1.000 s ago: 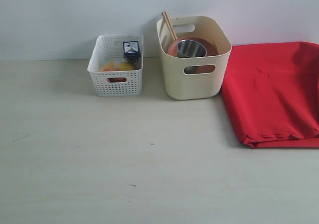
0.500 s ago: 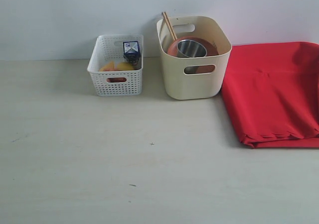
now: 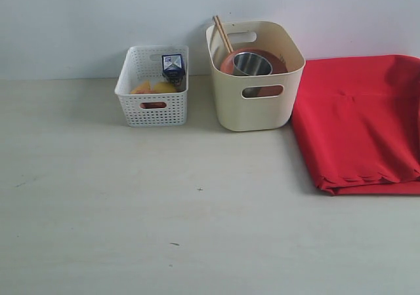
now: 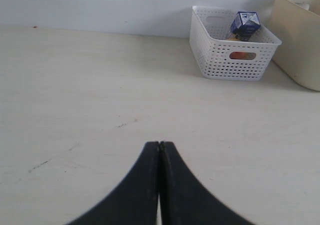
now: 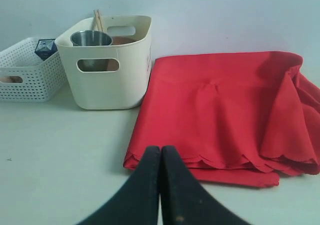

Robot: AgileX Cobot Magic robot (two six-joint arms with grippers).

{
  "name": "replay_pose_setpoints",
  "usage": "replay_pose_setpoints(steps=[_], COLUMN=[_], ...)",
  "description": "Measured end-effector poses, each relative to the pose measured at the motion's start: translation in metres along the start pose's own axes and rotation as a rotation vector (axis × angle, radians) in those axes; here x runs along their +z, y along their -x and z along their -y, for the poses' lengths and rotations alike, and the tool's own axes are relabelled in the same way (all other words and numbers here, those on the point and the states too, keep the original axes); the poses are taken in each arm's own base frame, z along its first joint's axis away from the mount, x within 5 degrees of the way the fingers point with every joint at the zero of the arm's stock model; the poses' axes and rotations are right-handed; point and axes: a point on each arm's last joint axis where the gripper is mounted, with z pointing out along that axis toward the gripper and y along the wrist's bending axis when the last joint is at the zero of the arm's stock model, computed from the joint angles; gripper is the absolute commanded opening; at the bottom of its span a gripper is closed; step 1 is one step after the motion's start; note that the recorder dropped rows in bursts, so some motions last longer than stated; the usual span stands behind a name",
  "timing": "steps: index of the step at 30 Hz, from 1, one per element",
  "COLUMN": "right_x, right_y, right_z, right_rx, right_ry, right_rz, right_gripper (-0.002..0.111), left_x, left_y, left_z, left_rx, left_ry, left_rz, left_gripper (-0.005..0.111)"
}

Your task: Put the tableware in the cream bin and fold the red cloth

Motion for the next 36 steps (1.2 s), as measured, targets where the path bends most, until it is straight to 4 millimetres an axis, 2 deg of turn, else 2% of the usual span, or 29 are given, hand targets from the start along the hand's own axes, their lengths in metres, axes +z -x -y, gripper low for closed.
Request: replay_pose_setpoints(steps=[36], right_x=[0.0000], right_y=[0.0005], right_z=[0.0023], right_rx=[0.009], right_ry=[-0.041], right_rz=[0.006], right_gripper=[0.000], left_x=[0.0000], left_y=[0.0000], left_z=[0.0000], left_rx=[0.000], left_ry=[0.000], left_rz=[0.000], left_gripper=[0.000])
